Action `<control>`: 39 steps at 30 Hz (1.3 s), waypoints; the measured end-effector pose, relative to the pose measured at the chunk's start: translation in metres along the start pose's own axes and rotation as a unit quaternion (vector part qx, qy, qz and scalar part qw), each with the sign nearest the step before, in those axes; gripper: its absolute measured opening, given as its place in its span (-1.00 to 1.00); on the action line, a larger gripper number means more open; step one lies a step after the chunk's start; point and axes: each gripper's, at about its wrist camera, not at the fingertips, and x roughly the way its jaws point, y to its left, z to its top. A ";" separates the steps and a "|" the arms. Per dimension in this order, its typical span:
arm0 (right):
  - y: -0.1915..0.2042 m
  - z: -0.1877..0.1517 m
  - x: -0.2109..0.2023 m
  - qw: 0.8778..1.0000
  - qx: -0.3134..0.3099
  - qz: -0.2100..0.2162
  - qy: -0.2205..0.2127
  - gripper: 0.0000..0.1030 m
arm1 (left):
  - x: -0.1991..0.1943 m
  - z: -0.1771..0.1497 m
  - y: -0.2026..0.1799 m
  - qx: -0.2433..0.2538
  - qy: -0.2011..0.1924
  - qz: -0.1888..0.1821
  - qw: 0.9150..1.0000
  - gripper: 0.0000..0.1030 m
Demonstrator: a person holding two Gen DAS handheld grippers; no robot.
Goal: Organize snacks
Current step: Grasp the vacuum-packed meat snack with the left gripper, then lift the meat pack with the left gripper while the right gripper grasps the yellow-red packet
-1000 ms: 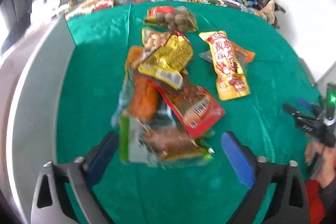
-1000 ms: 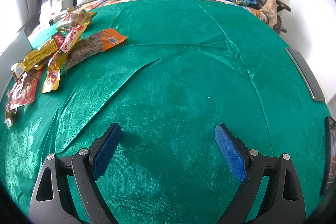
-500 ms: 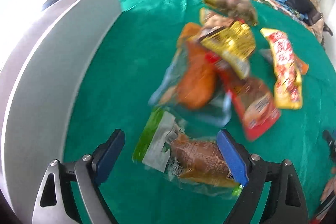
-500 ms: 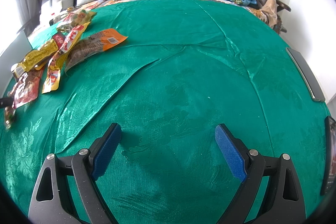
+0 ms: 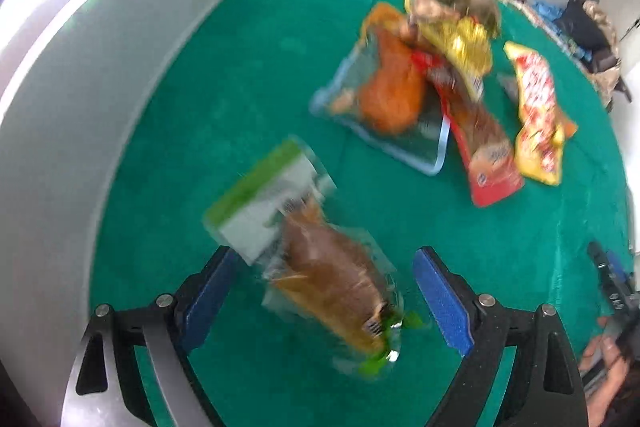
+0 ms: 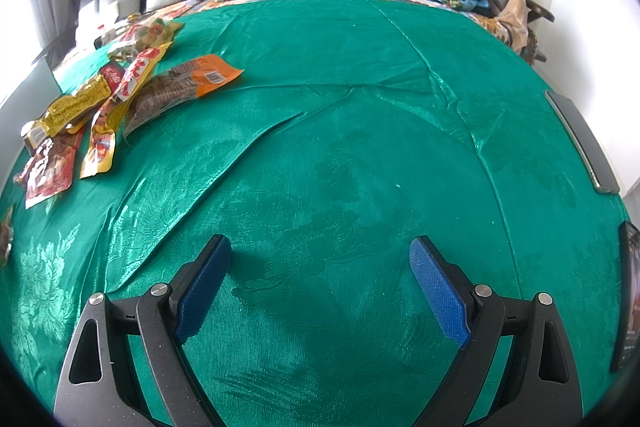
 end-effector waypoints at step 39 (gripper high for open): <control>0.132 0.108 0.016 0.991 -0.039 0.119 0.050 0.73 | -0.017 -0.043 0.017 0.102 -0.080 -0.025 0.991 -0.34</control>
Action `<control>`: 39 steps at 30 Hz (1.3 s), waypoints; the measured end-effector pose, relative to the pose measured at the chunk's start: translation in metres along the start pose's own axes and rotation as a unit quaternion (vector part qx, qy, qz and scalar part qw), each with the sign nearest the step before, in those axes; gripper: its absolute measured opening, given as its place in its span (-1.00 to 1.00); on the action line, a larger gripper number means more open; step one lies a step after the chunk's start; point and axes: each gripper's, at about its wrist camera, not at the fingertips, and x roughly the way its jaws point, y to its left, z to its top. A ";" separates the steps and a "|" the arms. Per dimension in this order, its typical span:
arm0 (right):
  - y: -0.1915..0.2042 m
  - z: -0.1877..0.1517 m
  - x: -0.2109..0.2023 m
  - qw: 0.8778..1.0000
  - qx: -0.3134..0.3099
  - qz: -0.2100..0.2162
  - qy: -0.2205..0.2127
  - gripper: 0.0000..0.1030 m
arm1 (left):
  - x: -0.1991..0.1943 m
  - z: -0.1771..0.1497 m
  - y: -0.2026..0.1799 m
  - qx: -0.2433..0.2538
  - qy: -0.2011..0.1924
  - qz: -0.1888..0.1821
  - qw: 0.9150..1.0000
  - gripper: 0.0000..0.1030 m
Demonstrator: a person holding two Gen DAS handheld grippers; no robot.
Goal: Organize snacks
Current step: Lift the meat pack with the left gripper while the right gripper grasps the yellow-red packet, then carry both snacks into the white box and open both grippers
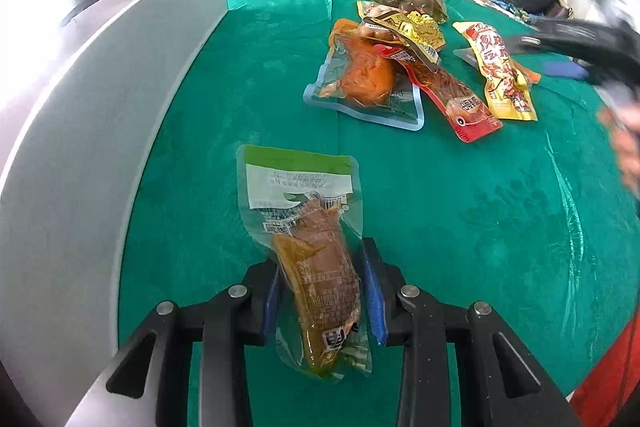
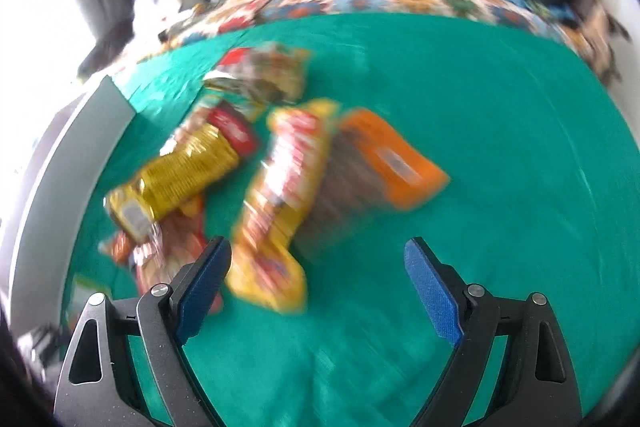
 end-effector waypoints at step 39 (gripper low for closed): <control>-0.005 -0.068 -0.015 0.994 0.040 -0.027 0.100 -0.12 | -0.090 -0.019 0.042 -0.131 -0.090 -0.178 0.971 -0.41</control>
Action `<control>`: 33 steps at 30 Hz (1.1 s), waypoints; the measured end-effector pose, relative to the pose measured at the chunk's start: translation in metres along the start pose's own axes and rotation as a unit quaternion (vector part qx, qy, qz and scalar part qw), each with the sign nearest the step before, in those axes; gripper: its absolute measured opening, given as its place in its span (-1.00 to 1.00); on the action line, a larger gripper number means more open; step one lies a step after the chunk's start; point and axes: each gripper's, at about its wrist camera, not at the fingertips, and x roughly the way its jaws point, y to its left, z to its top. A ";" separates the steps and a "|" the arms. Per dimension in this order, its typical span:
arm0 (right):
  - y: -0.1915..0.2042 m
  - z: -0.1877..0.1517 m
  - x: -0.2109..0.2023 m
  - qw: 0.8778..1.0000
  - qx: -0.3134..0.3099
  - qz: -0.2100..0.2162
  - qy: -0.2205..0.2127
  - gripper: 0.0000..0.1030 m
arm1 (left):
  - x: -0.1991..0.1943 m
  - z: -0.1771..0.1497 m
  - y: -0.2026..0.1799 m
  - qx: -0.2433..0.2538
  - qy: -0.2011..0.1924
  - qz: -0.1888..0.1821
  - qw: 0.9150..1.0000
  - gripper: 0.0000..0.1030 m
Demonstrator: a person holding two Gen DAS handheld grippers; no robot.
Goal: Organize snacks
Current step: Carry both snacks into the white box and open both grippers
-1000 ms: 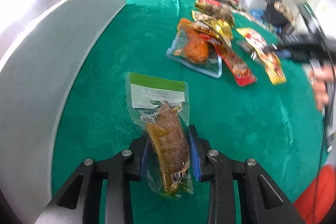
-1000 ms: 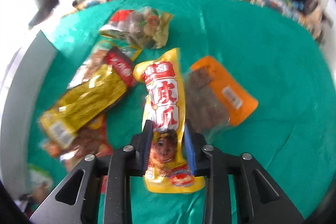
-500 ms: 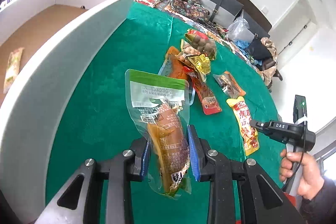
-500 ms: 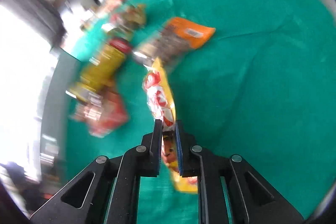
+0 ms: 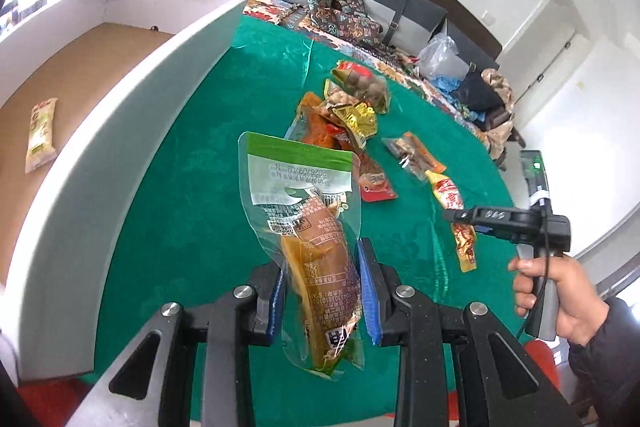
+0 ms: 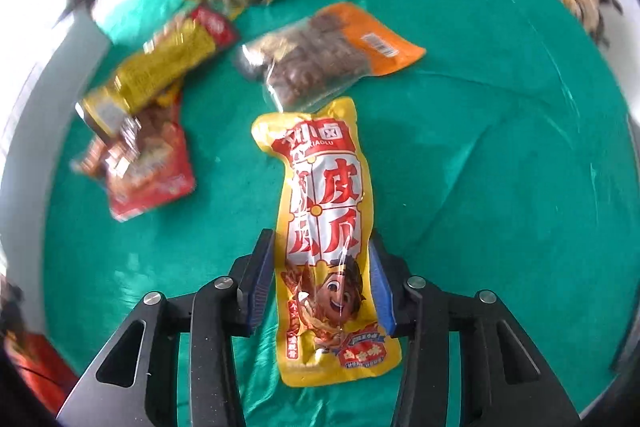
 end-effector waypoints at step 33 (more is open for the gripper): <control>0.224 0.006 -0.065 0.967 -0.200 0.090 -0.130 0.44 | -0.126 0.050 0.093 -0.049 -0.098 0.121 0.987 0.75</control>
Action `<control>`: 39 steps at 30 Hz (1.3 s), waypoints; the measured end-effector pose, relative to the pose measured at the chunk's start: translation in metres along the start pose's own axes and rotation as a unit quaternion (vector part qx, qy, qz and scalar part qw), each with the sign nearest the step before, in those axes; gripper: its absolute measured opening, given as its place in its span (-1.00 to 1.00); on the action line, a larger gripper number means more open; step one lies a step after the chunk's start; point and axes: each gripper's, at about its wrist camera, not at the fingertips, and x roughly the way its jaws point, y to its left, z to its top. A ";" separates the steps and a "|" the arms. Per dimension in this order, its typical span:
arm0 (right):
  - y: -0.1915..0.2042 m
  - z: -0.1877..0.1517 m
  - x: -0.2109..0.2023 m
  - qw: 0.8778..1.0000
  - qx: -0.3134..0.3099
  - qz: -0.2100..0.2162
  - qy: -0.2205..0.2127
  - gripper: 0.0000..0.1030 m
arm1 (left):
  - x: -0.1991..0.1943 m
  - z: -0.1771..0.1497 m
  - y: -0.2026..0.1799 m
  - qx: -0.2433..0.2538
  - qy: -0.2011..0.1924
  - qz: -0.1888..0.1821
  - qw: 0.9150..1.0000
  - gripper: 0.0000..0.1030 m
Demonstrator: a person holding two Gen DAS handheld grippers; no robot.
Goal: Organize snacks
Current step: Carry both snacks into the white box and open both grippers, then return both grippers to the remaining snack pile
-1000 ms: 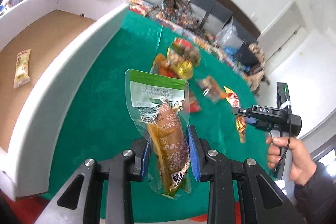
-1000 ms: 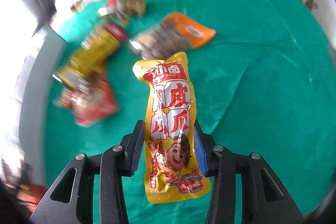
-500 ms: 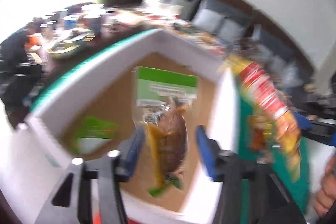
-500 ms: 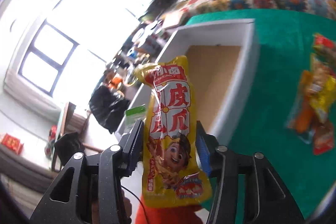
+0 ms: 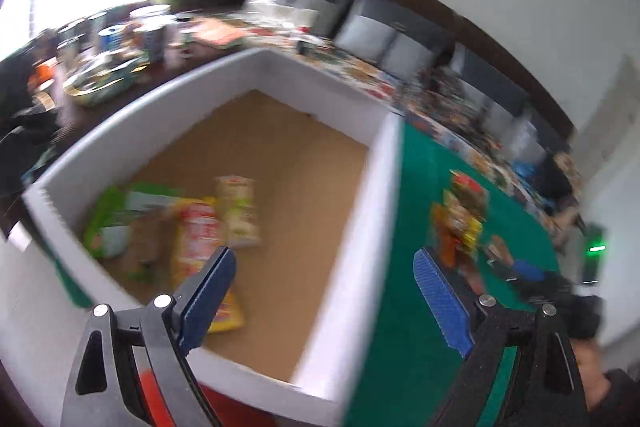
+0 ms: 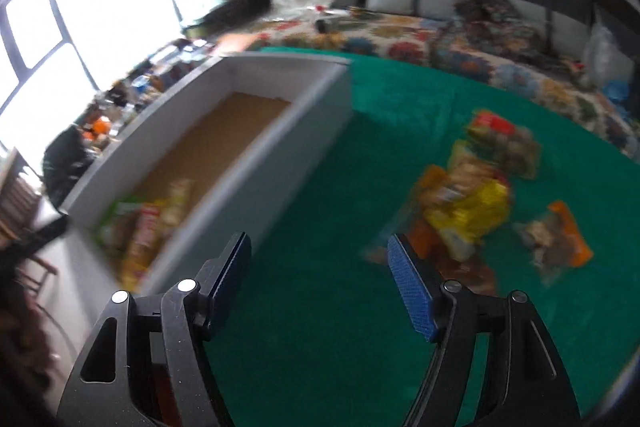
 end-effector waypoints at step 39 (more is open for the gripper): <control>-0.234 -0.199 -0.034 0.965 0.164 -0.204 -0.011 0.63 | 0.199 -0.116 -0.156 0.221 0.106 0.052 0.968 1.00</control>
